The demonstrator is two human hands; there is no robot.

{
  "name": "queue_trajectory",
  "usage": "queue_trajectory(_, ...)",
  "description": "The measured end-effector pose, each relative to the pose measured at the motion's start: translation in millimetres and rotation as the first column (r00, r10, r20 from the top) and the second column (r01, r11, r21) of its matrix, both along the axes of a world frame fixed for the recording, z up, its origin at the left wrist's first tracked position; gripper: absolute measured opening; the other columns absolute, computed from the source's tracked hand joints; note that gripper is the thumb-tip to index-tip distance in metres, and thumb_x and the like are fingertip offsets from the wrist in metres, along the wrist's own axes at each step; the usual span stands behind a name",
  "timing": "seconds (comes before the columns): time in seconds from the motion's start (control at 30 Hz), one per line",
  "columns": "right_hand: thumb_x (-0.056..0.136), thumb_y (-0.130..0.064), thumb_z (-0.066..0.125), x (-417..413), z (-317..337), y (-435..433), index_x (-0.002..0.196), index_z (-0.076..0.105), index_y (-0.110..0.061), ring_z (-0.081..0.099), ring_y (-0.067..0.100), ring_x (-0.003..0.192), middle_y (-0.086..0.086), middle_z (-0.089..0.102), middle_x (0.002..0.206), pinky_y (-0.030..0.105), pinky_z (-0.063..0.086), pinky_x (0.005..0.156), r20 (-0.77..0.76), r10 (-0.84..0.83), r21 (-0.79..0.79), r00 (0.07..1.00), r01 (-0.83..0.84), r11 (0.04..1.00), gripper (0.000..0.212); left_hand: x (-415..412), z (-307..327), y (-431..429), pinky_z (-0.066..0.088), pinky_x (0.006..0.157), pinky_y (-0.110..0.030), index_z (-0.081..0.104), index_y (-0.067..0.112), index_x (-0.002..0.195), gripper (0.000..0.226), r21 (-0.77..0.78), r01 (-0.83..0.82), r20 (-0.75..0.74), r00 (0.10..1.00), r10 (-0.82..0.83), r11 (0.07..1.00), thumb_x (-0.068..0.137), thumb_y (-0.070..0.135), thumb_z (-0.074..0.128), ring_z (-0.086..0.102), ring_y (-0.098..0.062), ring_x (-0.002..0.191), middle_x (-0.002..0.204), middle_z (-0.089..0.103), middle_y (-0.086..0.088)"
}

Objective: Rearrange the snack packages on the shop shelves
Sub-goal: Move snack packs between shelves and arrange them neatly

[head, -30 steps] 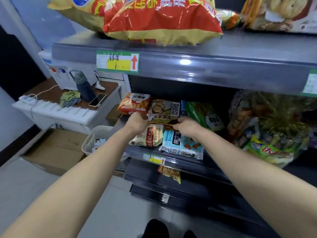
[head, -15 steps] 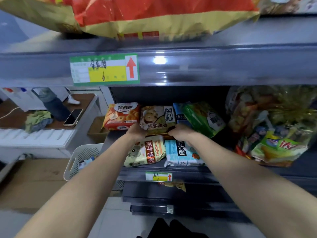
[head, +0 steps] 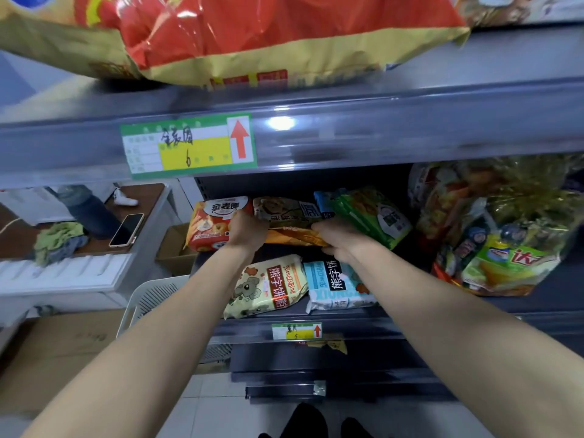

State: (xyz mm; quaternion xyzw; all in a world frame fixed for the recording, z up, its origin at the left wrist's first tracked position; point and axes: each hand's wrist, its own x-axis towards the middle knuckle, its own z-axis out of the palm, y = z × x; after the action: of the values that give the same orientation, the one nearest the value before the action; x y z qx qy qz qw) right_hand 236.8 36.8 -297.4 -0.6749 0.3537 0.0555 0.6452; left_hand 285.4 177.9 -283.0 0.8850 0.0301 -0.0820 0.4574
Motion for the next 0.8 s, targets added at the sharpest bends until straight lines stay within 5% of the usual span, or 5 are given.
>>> queue_trajectory(0.13, 0.088, -0.003, 0.058, -10, 6, 8, 0.124, 0.048, -0.007, 0.048, 0.030, 0.114, 0.014, 0.048, 0.124, 0.034, 0.052, 0.085, 0.024, -0.130, 0.198, 0.991, 0.123, 0.972, 0.037, -13, 10, 0, 0.040, 0.059, -0.028, 0.058, -0.005, 0.101, 0.031, 0.001, -0.030, 0.078, 0.997, 0.030, 1.000, 0.094, 0.025, 0.051, 0.059, -0.030, 0.081, 0.096, 0.063, -0.019)
queue_trajectory(0.27, 0.087, -0.003, 0.061, -25, 20, 17, 0.127, 0.043, -0.014, 0.050, 0.039, 0.114, 0.016, 0.047, 0.126, 0.042, 0.058, 0.068, 0.098, -0.256, 0.425, 0.962, 0.192, 0.885, 0.046, -44, 14, 4, 0.038, 0.052, -0.032, 0.049, 0.004, 0.072, 0.019, -0.158, -0.109, 0.072, 0.990, 0.121, 0.981, 0.089, 0.012, 0.055, 0.046, -0.016, 0.075, 0.074, 0.059, -0.022)
queue_trajectory(0.3, 0.086, -0.001, 0.062, -30, 23, 20, 0.127, 0.044, -0.015, 0.052, 0.038, 0.111, 0.016, 0.050, 0.126, 0.041, 0.058, 0.065, 0.107, -0.276, 0.447, 0.955, 0.202, 0.872, 0.047, -52, 13, 5, 0.044, 0.054, -0.035, 0.051, 0.001, 0.081, 0.010, -0.219, -0.138, 0.059, 0.986, 0.154, 0.966, 0.087, 0.008, 0.055, 0.054, -0.046, 0.105, 0.083, 0.061, -0.027)
queue_trajectory(0.63, 0.080, 0.010, 0.057, -141, 48, -5, 0.127, 0.041, -0.029, 0.062, 0.030, 0.098, 0.010, 0.058, 0.117, 0.050, 0.056, 0.081, 0.246, -0.123, 0.301, 0.961, 0.045, 0.953, 0.063, -175, 33, -7, 0.043, 0.091, -0.037, 0.037, -0.004, 0.129, 0.053, 0.053, -0.250, 0.016, 0.968, 0.250, 0.967, 0.084, 0.012, 0.059, 0.049, -0.038, 0.115, 0.136, 0.034, -0.020)
queue_trajectory(0.8, 0.079, 0.009, 0.057, -211, 61, -34, 0.123, 0.038, -0.022, 0.064, 0.020, 0.075, 0.005, 0.060, 0.096, 0.029, 0.056, 0.046, 0.296, 0.038, 0.205, 0.954, -0.102, 0.974, 0.056, -239, 43, -19, 0.043, 0.101, -0.043, 0.038, 0.003, 0.133, 0.054, 0.043, -0.173, 0.045, 0.984, 0.171, 0.984, 0.083, 0.012, 0.057, 0.048, -0.034, 0.119, 0.138, 0.037, -0.017)
